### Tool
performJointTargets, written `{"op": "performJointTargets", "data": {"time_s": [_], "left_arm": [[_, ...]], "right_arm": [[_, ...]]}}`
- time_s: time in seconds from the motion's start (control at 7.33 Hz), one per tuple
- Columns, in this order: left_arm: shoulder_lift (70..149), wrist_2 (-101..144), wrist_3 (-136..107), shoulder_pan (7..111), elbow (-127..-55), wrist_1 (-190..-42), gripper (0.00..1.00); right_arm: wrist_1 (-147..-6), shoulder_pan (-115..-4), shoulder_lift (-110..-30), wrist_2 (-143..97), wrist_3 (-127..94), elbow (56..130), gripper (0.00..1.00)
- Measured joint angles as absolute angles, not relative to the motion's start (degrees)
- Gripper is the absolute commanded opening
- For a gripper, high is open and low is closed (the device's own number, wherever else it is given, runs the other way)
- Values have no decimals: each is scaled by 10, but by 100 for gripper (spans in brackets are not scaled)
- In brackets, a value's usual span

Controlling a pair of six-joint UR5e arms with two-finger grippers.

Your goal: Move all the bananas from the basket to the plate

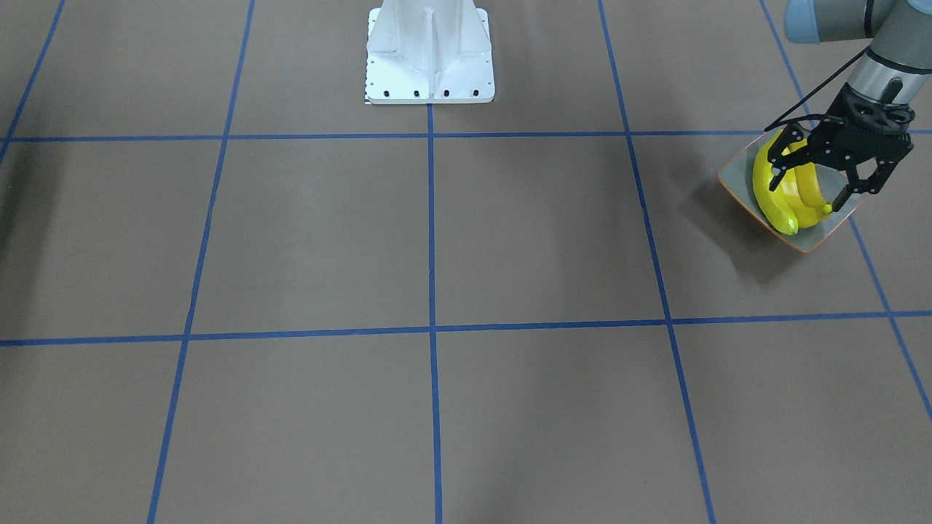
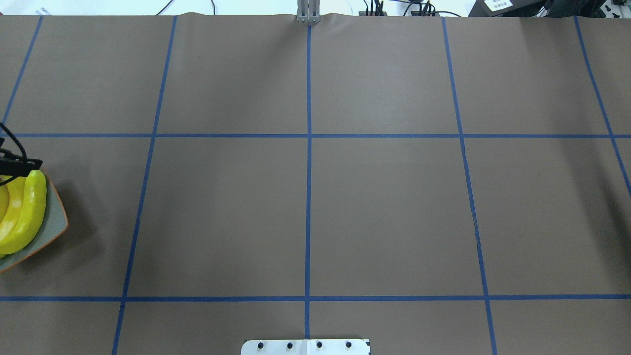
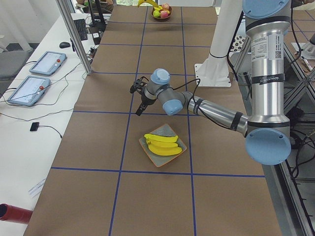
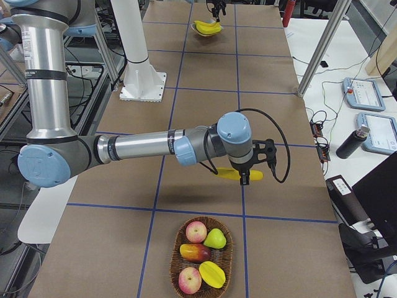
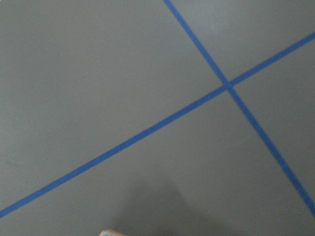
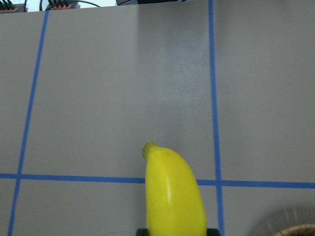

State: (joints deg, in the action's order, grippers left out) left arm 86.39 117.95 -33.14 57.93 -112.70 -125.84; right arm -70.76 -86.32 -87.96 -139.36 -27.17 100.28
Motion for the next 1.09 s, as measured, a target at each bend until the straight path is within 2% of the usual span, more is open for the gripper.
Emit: {"op": "performJointTargets", "data": {"time_s": [0.55,1.09], "left_arm": [[982,1239,-507,527,-1124,-1288,100],[1130,1236,-677,435,-1119,-1300,100]], "right_arm": [[-509,-700,-817,-1343,-627,1010,0],[-477,-543,-692,-1208,-858,1033,0]]}}
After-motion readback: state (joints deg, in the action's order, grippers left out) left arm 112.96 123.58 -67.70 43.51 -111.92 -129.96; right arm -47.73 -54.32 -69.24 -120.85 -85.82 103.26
